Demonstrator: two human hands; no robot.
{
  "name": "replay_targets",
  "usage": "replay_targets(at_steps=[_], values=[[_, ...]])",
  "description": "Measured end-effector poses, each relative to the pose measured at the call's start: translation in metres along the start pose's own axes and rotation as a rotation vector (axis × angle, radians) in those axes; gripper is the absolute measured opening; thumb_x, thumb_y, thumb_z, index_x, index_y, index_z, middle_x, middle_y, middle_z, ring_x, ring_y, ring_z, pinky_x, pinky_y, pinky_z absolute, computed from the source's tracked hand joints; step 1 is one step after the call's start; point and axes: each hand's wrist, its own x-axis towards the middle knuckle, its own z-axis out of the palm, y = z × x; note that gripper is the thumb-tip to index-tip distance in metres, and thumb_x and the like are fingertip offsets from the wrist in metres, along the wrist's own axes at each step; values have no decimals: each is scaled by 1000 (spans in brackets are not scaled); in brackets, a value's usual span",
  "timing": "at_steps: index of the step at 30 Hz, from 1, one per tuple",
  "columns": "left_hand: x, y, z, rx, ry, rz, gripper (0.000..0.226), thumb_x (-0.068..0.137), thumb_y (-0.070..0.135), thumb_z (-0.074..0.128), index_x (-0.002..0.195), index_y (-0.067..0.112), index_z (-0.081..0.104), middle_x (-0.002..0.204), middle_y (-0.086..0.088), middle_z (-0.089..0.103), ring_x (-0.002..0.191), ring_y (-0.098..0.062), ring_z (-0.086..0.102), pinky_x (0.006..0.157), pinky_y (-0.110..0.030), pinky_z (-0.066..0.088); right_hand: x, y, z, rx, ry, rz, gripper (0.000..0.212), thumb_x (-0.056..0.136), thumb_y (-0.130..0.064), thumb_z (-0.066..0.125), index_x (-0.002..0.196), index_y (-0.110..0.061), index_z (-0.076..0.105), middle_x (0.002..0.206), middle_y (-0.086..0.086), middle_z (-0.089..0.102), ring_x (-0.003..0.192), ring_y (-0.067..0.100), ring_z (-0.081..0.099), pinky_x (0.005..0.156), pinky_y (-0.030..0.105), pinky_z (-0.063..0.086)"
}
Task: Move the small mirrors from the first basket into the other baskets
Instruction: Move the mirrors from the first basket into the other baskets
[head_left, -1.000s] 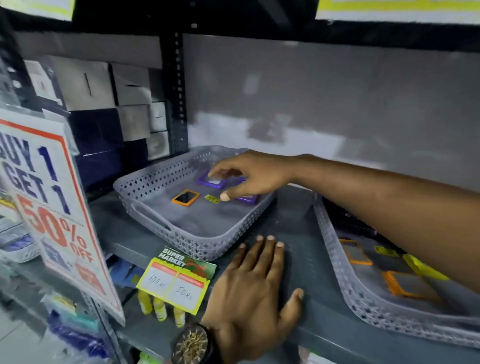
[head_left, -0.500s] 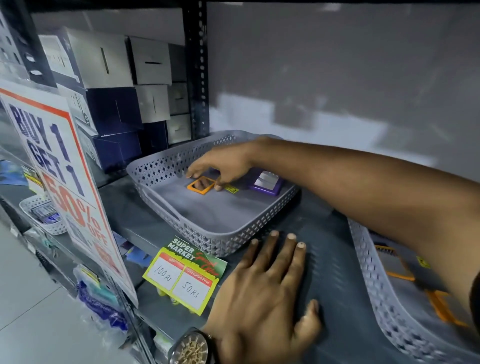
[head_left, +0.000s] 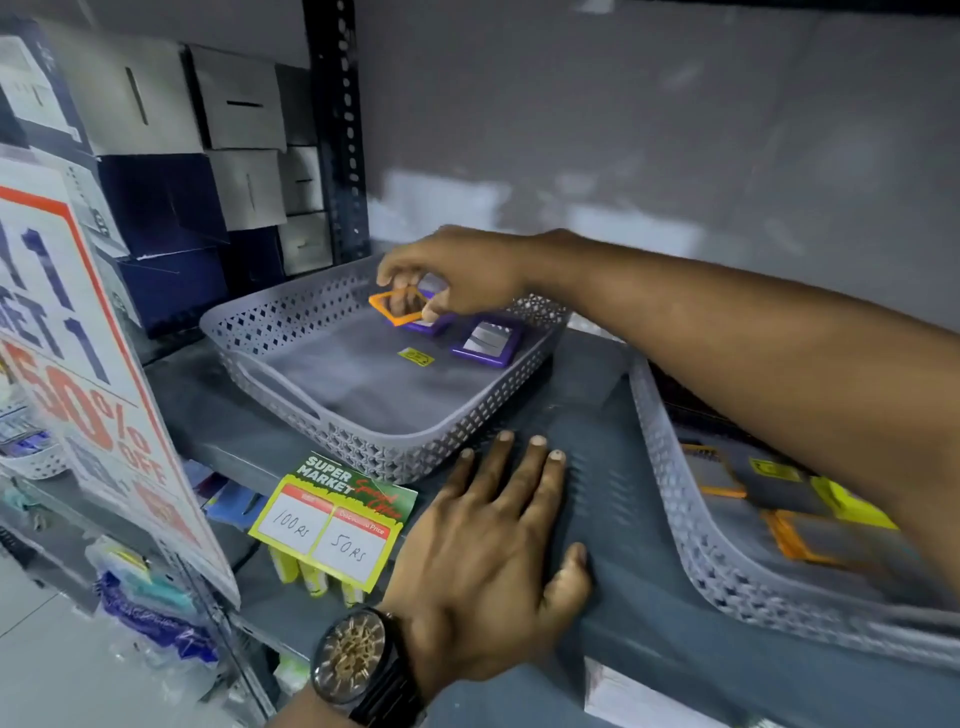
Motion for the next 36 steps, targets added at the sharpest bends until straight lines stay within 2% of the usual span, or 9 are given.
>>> replay_targets(at_steps=[5,9,12,14,17,21,24,27,36], values=[[-1,2,-1,41,-16,22,76,90,58,20,155,17,22,164,-5,21,152,-25,10,121,-45,13,-71,-16,-42,-37,43,152,54,78,-6,78,128,-10,57,110,0,74,103,17,66,92,32,49],[-1,3,-1,66,-26,38,77,91,58,14,156,16,18,165,-7,15,152,-24,6,121,-45,9,-134,-23,-63,8,172,366,62,77,-9,81,131,-14,52,100,-3,78,91,11,70,86,32,52],[-2,3,1,66,-21,39,77,91,57,12,156,15,18,165,-8,16,152,-24,6,121,-46,8,-179,-34,-73,8,317,558,69,73,-28,81,134,-21,49,88,-8,78,80,6,70,82,30,55],[-2,3,2,48,-8,38,76,92,56,13,155,14,21,164,-9,19,152,-24,9,122,-46,10,-207,-40,-74,-3,373,732,70,70,-49,79,129,-24,51,85,-8,76,74,7,68,70,27,53],[-3,3,2,20,22,49,73,93,53,19,151,11,33,160,-12,31,150,-26,21,120,-48,18,-240,-47,-66,-38,281,961,73,63,-54,81,124,-23,54,97,-4,69,81,17,64,64,27,46],[-3,2,3,6,34,56,70,93,51,23,148,9,39,157,-14,37,147,-28,28,118,-49,25,-264,-57,-36,-132,103,1086,66,61,-53,84,113,-22,58,97,-2,63,86,22,61,68,28,50],[-3,2,3,8,28,59,71,93,51,21,149,10,38,157,-13,37,147,-27,28,118,-49,25,-266,-62,-16,-150,19,1104,52,63,-46,85,100,-20,58,92,0,65,80,21,58,58,27,43],[-3,1,3,6,20,60,73,92,52,17,151,11,32,159,-11,33,149,-25,24,119,-48,22,-263,-64,-4,-159,-60,1132,47,67,-38,84,101,-14,64,98,7,70,80,22,63,65,32,50],[-3,0,1,9,-7,59,75,91,52,12,154,13,23,163,-8,25,151,-23,16,121,-46,16,-254,-62,7,-144,-163,1160,50,78,-44,81,112,-12,63,100,6,66,84,24,62,71,31,50]])
